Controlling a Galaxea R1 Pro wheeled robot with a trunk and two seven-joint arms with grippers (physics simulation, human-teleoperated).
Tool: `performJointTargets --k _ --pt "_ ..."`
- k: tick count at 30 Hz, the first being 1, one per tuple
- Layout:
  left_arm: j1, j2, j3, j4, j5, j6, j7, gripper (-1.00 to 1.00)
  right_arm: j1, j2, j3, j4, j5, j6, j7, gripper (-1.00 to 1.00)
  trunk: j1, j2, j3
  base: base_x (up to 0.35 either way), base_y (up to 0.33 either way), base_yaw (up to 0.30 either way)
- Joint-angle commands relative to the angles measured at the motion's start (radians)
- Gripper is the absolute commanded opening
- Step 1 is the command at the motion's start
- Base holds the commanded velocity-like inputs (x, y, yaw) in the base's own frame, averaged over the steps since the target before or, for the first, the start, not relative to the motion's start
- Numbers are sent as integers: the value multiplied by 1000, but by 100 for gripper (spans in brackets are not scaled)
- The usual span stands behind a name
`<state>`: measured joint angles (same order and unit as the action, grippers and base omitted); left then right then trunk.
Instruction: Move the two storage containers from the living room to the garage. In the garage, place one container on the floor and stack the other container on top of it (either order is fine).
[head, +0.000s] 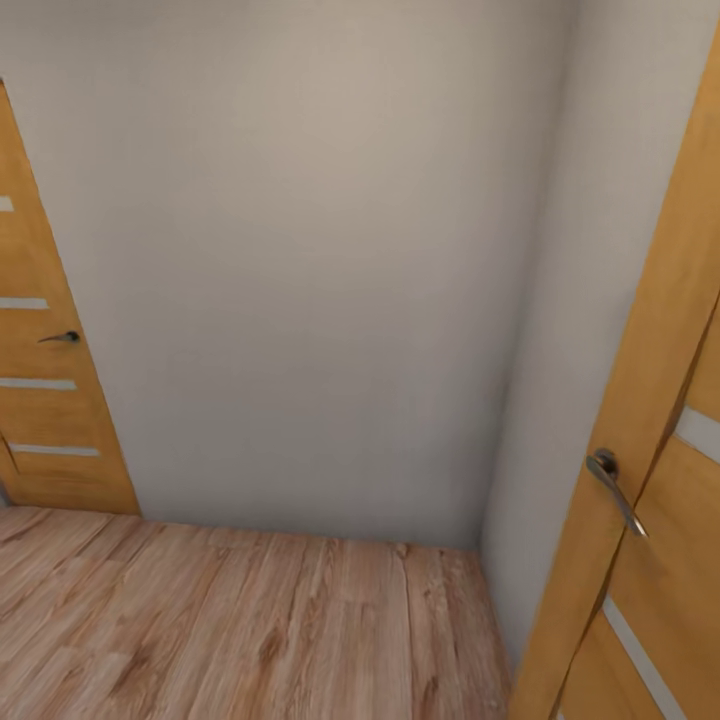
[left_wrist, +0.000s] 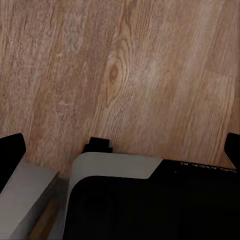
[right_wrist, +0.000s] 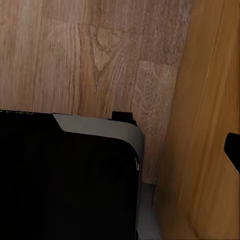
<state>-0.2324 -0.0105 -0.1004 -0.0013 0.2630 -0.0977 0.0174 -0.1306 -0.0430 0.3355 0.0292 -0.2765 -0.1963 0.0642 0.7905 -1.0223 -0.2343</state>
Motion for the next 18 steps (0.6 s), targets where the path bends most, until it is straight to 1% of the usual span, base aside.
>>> performJointTargets --k 1,13,18 --pt "-1 0 -9 1 9 -4 2 100 -1 0 6 3 -11 -6 6 100 1 -1 -1 320 0 0" --pt "-1 0 -9 1 9 -4 2 100 -1 6 5 3 -13 -3 5 100 1 -1 -1 320 0 1" --pt "-1 0 -9 1 9 -4 2 100 -1 4 5 3 -13 -3 5 100 1 -1 -1 320 0 55"
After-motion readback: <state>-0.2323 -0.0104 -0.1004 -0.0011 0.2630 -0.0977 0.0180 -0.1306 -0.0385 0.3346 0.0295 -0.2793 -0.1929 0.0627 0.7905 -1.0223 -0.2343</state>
